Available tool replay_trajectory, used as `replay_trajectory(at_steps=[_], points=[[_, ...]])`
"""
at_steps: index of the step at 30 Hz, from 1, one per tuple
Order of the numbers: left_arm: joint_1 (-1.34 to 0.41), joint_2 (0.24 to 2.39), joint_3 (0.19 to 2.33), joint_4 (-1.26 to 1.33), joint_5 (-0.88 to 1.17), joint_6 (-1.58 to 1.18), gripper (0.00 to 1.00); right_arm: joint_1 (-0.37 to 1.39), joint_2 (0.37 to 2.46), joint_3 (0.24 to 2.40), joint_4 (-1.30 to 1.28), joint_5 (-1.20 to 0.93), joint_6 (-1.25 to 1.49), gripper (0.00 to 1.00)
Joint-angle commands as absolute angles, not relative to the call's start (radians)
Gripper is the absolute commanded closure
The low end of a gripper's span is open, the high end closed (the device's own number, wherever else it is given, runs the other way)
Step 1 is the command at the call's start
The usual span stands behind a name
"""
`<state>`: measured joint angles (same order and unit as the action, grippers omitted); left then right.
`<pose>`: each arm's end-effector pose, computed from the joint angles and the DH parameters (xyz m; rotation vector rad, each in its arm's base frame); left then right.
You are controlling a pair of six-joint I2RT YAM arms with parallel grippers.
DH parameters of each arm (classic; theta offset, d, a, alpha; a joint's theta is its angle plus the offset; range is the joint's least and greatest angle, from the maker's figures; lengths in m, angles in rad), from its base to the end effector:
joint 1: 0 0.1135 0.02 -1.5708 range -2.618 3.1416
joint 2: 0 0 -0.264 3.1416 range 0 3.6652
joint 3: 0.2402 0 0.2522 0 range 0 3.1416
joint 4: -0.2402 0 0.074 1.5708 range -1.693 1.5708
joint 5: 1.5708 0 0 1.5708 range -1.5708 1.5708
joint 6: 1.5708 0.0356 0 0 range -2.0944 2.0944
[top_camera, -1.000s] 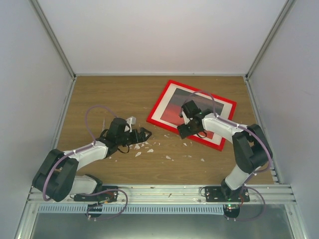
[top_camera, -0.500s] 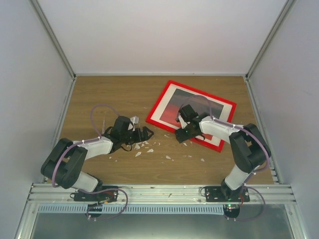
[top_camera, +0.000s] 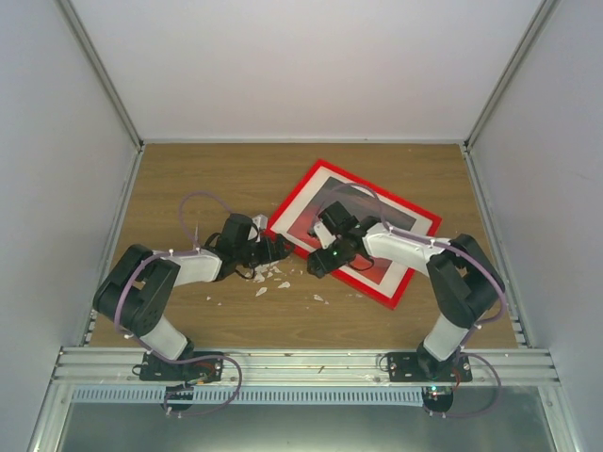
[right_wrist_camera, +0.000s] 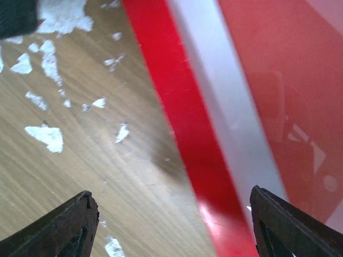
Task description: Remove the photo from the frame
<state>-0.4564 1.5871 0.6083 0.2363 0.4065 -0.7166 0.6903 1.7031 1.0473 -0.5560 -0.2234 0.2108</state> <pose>0.2536 -0.1402 0.1355 -0.0986 2.4801 -1.0257 0.2446 0.2122 0.1716 -0.7384 2.7745 0.5166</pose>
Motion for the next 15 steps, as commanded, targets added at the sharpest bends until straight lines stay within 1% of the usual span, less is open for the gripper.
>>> replay_trajectory(at_steps=[1,3,6,8,12,15], points=[[-0.457,1.596,0.61,0.275,0.405,-0.725,0.01,0.585,1.66,1.089,-0.563,-0.212,0.186,0.21],[-0.459,1.592,0.604,0.28,0.407,-0.732,0.01,0.488,1.645,1.116,-0.564,-0.223,0.157,0.19],[-0.463,1.592,0.597,0.285,0.41,-0.742,0.01,0.358,1.649,1.175,-0.554,-0.243,0.126,0.12],[-0.468,1.597,0.595,0.291,0.416,-0.754,0.01,0.273,1.67,1.209,-0.532,-0.268,0.117,0.09],[-0.488,1.617,0.599,0.302,0.414,-0.766,0.01,0.123,1.788,1.321,-0.502,-0.35,0.127,0.05],[-0.502,1.641,0.61,0.302,0.418,-0.772,0.01,0.064,1.89,1.422,-0.51,-0.363,0.12,0.01]])
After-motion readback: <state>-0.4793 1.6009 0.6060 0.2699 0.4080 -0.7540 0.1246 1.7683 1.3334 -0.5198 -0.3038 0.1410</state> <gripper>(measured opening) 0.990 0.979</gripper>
